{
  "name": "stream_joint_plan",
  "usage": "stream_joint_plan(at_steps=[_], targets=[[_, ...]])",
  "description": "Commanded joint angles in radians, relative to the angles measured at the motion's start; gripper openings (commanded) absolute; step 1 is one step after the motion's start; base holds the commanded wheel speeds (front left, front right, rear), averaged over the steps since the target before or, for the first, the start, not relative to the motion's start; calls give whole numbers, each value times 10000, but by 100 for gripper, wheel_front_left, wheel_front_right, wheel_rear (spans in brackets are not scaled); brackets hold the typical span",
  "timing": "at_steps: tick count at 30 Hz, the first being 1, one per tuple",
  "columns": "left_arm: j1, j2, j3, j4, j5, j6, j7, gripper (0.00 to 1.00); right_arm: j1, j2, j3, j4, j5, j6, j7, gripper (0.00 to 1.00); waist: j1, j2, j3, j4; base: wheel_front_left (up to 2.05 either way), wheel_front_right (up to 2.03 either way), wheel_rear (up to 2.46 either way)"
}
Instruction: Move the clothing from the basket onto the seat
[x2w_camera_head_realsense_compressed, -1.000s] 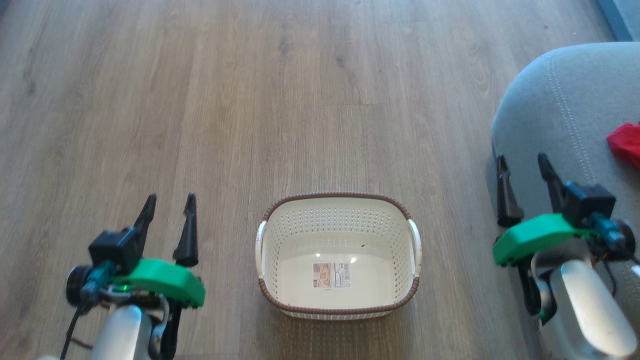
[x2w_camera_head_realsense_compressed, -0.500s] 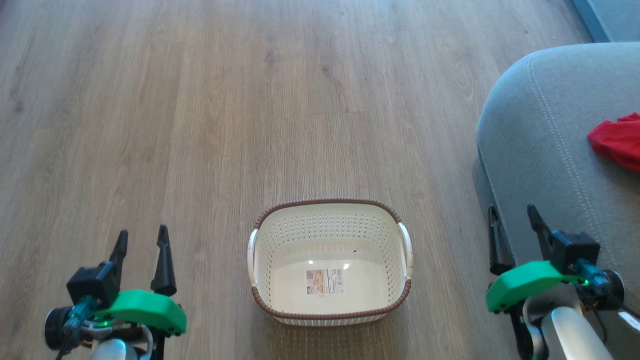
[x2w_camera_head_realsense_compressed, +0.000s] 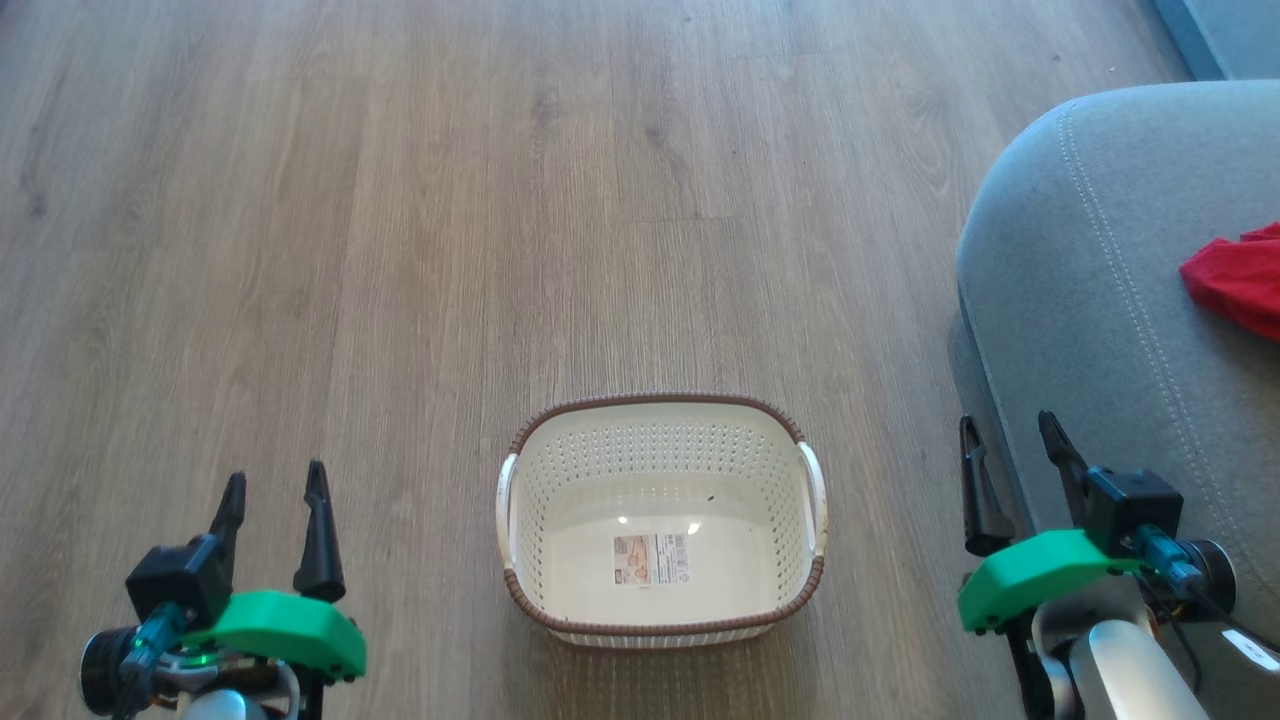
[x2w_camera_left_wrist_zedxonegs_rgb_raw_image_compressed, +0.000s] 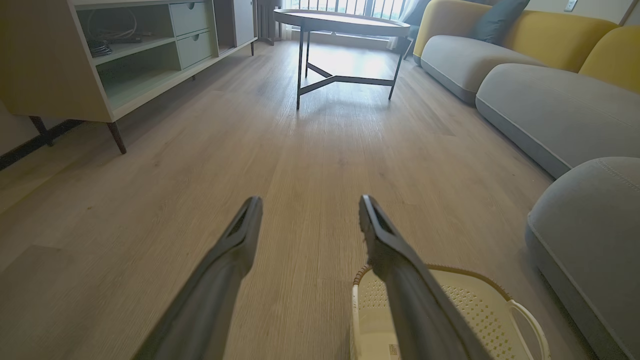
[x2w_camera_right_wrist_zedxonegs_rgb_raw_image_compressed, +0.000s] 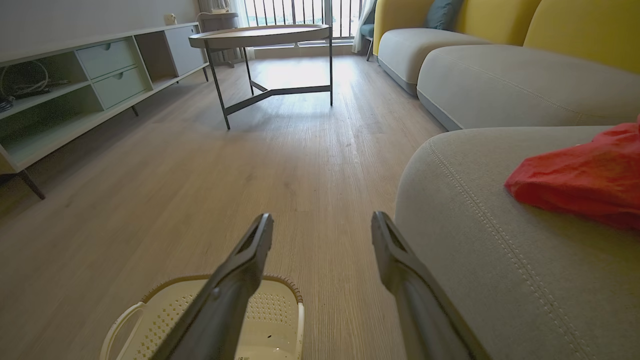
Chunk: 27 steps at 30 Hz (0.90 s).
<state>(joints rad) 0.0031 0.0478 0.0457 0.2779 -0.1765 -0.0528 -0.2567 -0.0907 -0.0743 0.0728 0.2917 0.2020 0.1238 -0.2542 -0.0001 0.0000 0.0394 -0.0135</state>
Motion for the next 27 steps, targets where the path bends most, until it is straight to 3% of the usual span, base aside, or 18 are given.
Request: stream_joint_plan(at_steps=[1, 27], targets=[[-284, 27, 315, -294, -6, -19, -51, 100, -59, 15, 229, -372, -86, 69, -76, 100, 1, 0, 5, 2, 0, 0, 0], [-351, 24, 229, -221, 55, -179, -51, 100, -105, 112, 114, -380, -58, 69, -76, 100, 1, 0, 156, -33, 0, 0, 0]])
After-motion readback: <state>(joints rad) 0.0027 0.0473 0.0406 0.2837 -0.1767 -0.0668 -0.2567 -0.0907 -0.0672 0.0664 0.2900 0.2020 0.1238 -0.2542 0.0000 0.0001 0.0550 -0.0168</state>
